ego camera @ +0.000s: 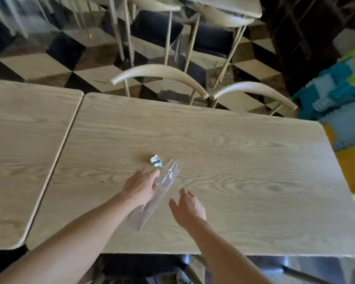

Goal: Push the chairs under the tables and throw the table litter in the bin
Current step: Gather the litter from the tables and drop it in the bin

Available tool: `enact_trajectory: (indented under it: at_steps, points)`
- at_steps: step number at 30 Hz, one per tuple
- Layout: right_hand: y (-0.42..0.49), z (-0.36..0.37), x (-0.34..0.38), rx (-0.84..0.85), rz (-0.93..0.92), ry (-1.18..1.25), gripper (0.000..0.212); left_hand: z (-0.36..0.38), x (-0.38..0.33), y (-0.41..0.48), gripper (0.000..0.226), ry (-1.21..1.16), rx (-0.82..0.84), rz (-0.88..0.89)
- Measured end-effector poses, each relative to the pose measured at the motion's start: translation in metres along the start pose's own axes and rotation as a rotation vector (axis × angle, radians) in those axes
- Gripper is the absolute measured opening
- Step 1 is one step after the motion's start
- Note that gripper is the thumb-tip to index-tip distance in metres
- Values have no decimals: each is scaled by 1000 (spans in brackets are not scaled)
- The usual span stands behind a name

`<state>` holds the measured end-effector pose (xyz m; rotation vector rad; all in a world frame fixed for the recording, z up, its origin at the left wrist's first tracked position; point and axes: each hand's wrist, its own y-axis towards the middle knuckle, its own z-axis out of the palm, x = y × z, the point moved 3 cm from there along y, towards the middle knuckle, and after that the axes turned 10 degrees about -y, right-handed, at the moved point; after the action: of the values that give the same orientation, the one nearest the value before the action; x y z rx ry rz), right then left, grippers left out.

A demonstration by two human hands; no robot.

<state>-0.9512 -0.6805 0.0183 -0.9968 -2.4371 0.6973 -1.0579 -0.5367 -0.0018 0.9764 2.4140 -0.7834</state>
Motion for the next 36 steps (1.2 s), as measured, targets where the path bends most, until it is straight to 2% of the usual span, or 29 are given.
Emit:
enact_trajectory:
  at_steps: [2,5,7,10,13,16,20,23,26,30,36]
  points:
    - [10,9,20,-5,60,51,52,-2,9,31,22,-14,-13,46]
    - [22,20,50,6,158,122,79,-4,17,64,44,17,-37,52]
    - [31,28,65,-5,203,136,89,0,20,78,49,54,-11,58]
    - [43,40,79,-44,222,53,97,7,28,90,46,144,33,81]
    - [48,52,80,-84,213,-51,105,11,35,89,29,126,-47,130]
    - [44,60,73,-106,153,-99,97,16,45,81,22,14,-142,173]
    - [26,65,45,-94,98,19,86,23,46,59,20,-25,-172,160]
    - [6,67,15,-50,68,59,86,32,44,41,20,-22,-137,72]
    - [-16,64,-20,-50,141,80,84,45,32,21,24,-77,-47,-79]
    - [-53,47,-69,-93,196,142,74,65,-15,-18,23,-40,52,-169]
    - [-142,20,-172,-256,209,73,57,111,-133,-94,30,47,185,10]
